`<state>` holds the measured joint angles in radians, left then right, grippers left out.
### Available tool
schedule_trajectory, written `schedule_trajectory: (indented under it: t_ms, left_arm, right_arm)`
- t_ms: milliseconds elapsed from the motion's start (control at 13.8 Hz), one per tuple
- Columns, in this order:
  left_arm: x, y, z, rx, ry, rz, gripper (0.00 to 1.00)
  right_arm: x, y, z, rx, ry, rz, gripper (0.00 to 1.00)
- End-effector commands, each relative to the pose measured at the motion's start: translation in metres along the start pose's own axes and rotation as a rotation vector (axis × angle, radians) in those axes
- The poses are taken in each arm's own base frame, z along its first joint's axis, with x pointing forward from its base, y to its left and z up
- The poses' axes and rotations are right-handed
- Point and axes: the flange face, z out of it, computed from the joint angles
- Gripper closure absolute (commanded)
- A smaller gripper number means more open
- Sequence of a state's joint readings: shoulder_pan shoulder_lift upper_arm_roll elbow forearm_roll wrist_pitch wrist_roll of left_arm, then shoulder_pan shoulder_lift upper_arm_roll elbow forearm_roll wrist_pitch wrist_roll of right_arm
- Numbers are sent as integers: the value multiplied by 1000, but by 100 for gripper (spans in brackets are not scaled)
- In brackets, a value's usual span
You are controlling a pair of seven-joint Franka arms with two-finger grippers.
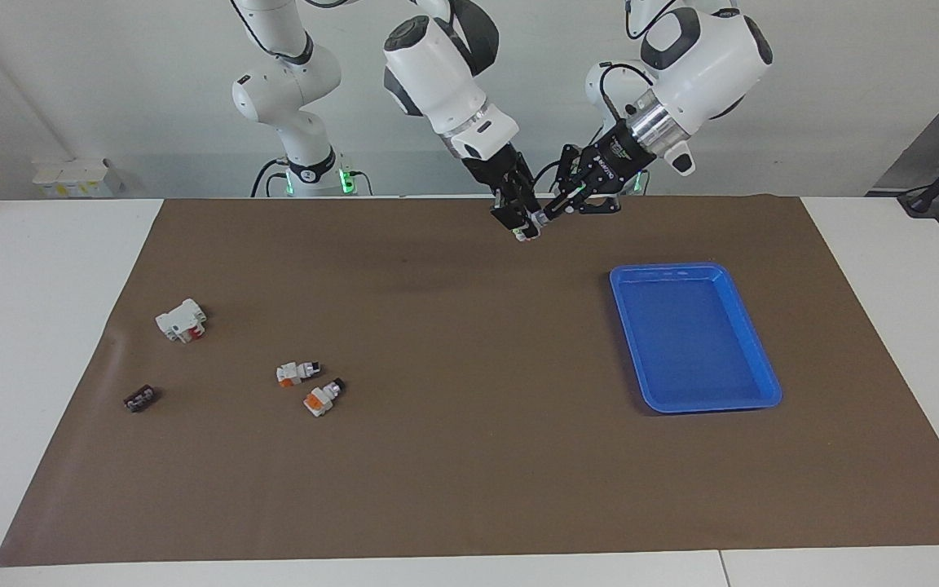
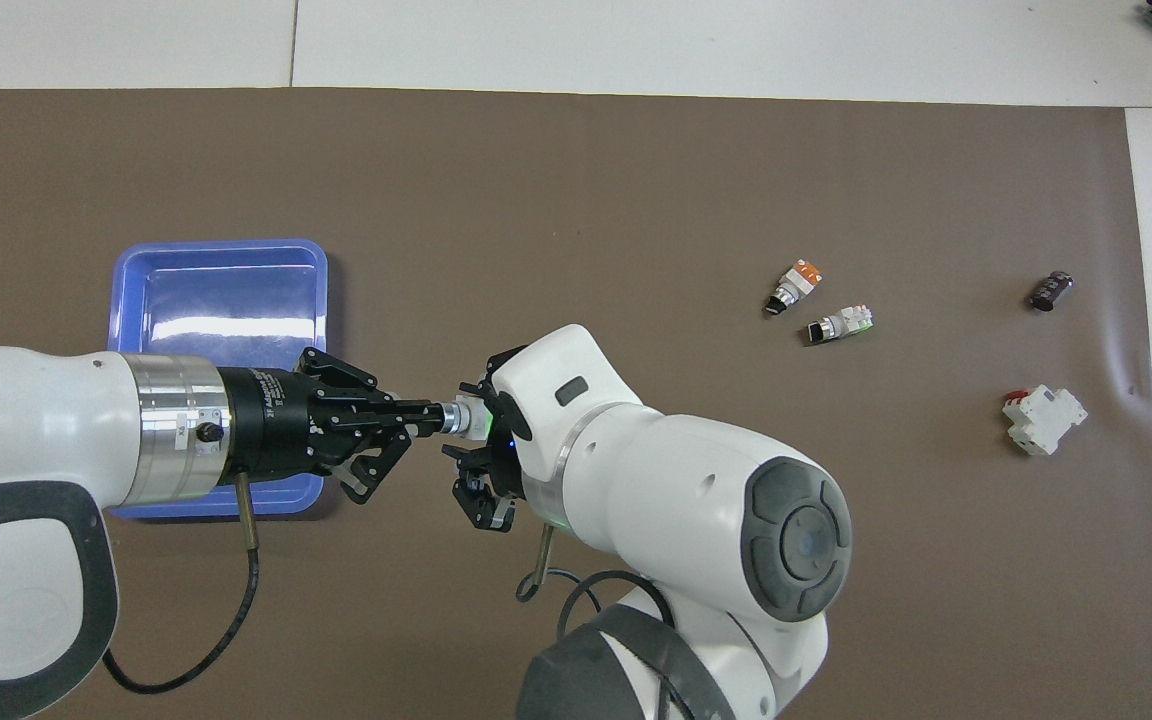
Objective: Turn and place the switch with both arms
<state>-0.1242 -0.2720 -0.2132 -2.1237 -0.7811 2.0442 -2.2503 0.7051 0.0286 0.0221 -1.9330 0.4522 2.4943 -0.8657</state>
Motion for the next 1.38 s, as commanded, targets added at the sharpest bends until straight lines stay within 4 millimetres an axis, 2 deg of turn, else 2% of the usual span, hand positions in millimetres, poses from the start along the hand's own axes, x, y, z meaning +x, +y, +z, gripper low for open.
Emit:
schedule_trajectory:
  t_ms: [0,145,218,436,581,654,799,1017,1163,1308]
  left_arm:
    - [-2,8,-3,-21,3,-1,100]
    - [4,17,-8,-32,1,4,100]
    - [6,20,-9,-37,1,0,100]
    - [14,28,-12,-61,21,43,100]
    - [31,37,-9,-74,55,82,100]
    - [39,42,-14,-84,54,101,100]
    - [52,48,-12,-106,121,236,100]
    - [84,64,-15,-126,206,335,100]
    - [114,65,-6,-132,322,464,100]
    - [129,76,-7,-125,394,554,100]
  right_arm:
    - [5,-2,-14,1,17,27,0]
    - [2,1,-22,-2,17,32,0]
    - [-1,6,-33,3,11,43,0]
    - [-30,37,-70,25,-39,114,0]
    - [-53,62,-87,19,-64,176,0]
    - [-62,74,-92,5,-66,198,0]
    - [-89,104,-106,-38,-73,259,0]
    - [-149,157,-137,-130,-109,373,0]
    - [-178,176,-151,-251,-249,430,0]
    - [-194,176,-150,-290,-350,613,0]
